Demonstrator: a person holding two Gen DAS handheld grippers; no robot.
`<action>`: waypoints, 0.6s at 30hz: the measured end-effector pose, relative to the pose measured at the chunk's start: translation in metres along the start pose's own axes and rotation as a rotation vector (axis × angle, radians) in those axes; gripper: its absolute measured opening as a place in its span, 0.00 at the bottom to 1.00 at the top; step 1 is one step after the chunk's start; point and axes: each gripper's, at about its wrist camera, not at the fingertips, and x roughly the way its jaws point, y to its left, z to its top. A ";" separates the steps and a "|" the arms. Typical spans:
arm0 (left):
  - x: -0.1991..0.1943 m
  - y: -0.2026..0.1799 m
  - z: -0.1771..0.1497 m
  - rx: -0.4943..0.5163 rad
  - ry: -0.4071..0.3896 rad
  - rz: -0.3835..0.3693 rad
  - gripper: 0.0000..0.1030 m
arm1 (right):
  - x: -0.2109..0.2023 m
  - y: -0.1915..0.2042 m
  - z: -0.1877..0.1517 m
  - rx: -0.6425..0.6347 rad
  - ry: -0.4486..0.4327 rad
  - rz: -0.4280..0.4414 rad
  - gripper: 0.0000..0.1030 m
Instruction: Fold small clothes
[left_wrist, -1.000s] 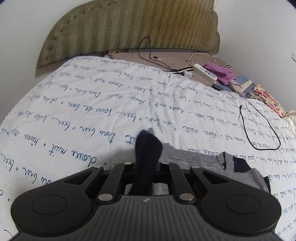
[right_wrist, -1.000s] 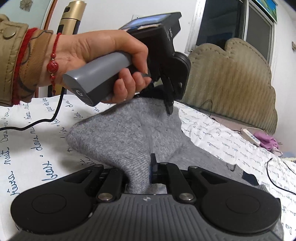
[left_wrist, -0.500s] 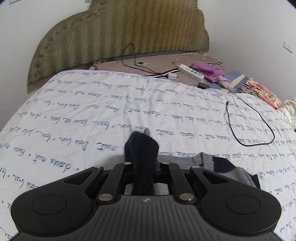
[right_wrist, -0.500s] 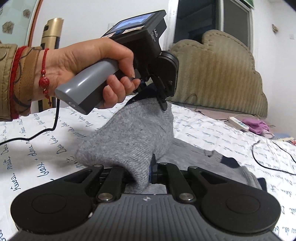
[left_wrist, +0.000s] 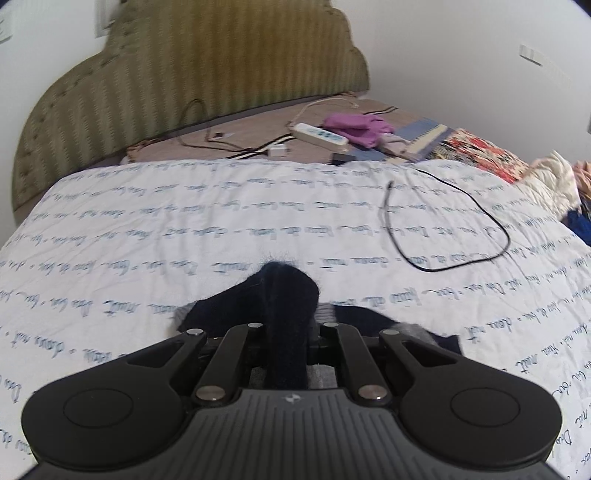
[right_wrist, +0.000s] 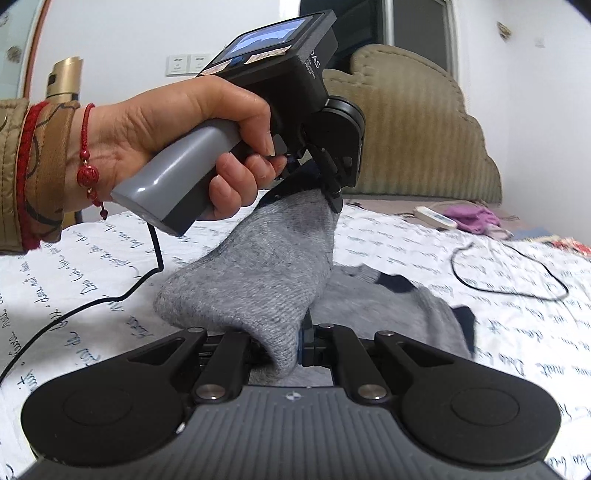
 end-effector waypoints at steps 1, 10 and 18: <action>0.002 -0.008 0.000 0.008 0.003 -0.007 0.08 | -0.002 -0.005 -0.002 0.011 0.001 -0.005 0.08; 0.030 -0.068 -0.006 0.056 0.049 -0.039 0.08 | -0.009 -0.053 -0.022 0.216 0.031 0.032 0.08; 0.064 -0.102 -0.020 0.063 0.114 -0.092 0.09 | -0.001 -0.088 -0.048 0.464 0.118 0.130 0.19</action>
